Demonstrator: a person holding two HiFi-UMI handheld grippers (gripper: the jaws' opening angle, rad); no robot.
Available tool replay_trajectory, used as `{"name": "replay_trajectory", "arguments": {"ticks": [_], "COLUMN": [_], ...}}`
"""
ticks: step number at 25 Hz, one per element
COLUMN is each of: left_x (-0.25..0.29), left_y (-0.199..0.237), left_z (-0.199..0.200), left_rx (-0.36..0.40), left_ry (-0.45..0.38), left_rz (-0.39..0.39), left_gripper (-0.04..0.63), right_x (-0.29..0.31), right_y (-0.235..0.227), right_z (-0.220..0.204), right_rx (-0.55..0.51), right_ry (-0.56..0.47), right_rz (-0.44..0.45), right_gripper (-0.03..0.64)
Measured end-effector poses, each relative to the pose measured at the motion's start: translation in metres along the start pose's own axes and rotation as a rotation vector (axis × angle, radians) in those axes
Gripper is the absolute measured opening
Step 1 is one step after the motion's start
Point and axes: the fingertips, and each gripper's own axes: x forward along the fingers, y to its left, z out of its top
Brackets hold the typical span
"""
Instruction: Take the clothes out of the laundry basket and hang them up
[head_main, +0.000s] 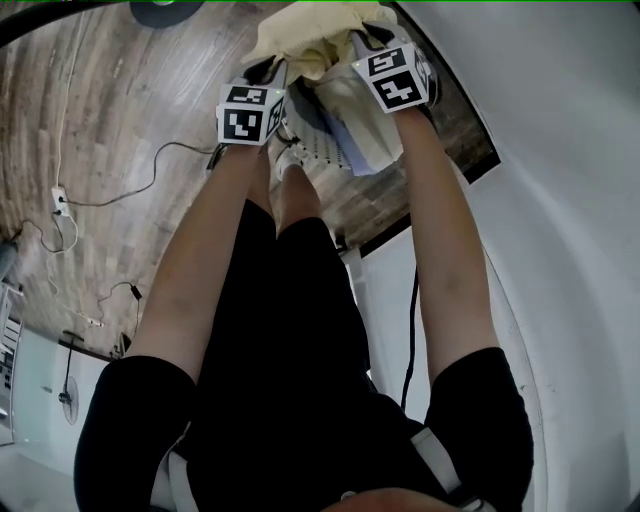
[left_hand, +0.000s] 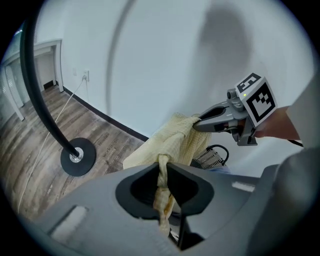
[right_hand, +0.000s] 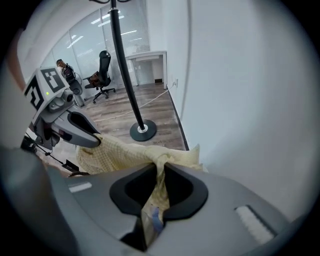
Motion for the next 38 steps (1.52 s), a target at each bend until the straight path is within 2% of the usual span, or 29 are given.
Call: {"name": "replay_trajectory", "arguments": {"ticks": [6, 12, 24, 27, 33, 38], "left_x": [-0.052, -0.112, -0.261, -0.298, -0.39, -0.46], "left_y": [-0.023, -0.04, -0.099, -0.112, -0.131, -0.143], "left_z": [0.027, 0.063, 0.151, 0.17, 0.217, 0.224], "left_rx": [0.029, 0.072, 0.122, 0.17, 0.165, 0.202], "left_ry": [-0.095, -0.202, -0.465, -0.523, -0.698, -0.791], "left_rz": [0.015, 0.042, 0.028, 0.035, 0.054, 0.087], "left_gripper": [0.041, 0.041, 0.041, 0.041, 0.041, 0.04], "right_x": [-0.066, -0.135, -0.297, -0.334, -0.415, -0.467], "right_y": [0.007, 0.009, 0.032, 0.04, 0.056, 0.089], "right_z": [0.02, 0.048, 0.141, 0.164, 0.218, 0.25], "right_rx": [0.061, 0.063, 0.083, 0.081, 0.069, 0.038], "right_ry": [-0.114, -0.226, -0.519, -0.59, -0.735, -0.837], "right_rz": [-0.058, -0.131, -0.188, -0.192, -0.179, -0.154], "right_gripper": [0.045, 0.046, 0.044, 0.044, 0.044, 0.044]}}
